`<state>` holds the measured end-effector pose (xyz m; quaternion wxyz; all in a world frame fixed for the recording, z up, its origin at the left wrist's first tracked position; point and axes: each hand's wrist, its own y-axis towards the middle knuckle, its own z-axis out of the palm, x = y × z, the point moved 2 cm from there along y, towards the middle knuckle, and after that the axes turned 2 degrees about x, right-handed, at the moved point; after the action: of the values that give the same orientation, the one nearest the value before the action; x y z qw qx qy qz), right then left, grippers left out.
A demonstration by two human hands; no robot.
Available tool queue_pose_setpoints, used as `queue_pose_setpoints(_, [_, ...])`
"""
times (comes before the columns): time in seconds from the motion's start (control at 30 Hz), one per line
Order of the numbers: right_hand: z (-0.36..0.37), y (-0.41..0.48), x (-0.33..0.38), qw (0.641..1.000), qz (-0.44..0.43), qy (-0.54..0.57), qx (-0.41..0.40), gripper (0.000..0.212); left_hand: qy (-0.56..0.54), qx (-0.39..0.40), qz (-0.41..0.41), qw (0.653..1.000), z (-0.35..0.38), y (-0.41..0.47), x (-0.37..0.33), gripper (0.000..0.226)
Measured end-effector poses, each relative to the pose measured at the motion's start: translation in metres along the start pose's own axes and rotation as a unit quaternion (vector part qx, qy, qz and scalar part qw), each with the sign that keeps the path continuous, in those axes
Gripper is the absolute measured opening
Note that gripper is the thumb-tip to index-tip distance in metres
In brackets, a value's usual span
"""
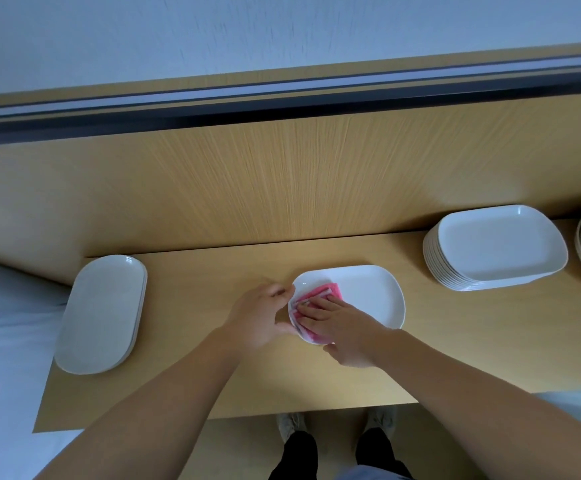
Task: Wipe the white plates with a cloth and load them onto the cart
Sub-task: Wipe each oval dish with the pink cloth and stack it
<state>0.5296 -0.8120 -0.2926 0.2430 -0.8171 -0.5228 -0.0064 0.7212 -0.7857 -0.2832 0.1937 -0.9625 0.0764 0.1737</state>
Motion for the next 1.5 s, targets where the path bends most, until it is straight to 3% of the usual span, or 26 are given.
queue_pose_setpoints(0.27, [0.002, -0.030, -0.009, 0.997, -0.005, 0.082, 0.003, 0.060, 0.040, 0.025, -0.018, 0.999, -0.003, 0.000, -0.002, 0.079])
queue_pose_setpoints(0.53, [-0.001, -0.040, -0.019, 0.995, -0.003, 0.095, -0.031, 0.045, 0.089, 0.025, 0.006, 0.996, -0.008, 0.003, -0.019, 0.074])
queue_pose_setpoints(0.67, [-0.002, -0.046, -0.027, 0.999, -0.011, 0.053, -0.006, 0.054, 0.113, 0.023, 0.042, 0.992, -0.010, 0.001, -0.020, 0.074])
queue_pose_setpoints(0.83, [-0.007, -0.061, -0.054, 0.997, 0.001, 0.029, 0.075, 0.046, 0.123, 0.037, 0.048, 0.990, -0.015, 0.004, -0.017, 0.074])
queue_pose_setpoints(1.03, [-0.031, -0.045, -0.056, 0.991, -0.057, -0.101, -0.068, 0.066, 0.145, 0.020, 0.153, 0.977, -0.005, 0.006, -0.035, 0.054])
queue_pose_setpoints(1.17, [-0.033, -0.016, -0.054, 0.980, -0.079, -0.163, -0.085, 0.053, 0.123, 0.069, 0.169, 0.975, -0.001, 0.010, -0.041, 0.041])
queue_pose_setpoints(1.27, [-0.025, -0.007, -0.052, 0.978, -0.045, -0.197, -0.045, 0.046, 0.106, 0.097, 0.136, 0.980, 0.002, 0.011, -0.039, 0.046])
queue_pose_setpoints(1.4, [-0.016, -0.014, -0.060, 0.994, 0.010, -0.109, -0.030, 0.060, 0.149, 0.176, 0.129, 0.964, 0.002, 0.015, -0.043, 0.053])
queue_pose_setpoints(1.5, [-0.021, -0.025, -0.064, 0.994, 0.066, -0.083, -0.007, 0.062, 0.168, 0.185, 0.130, 0.960, 0.000, 0.017, -0.046, 0.054])
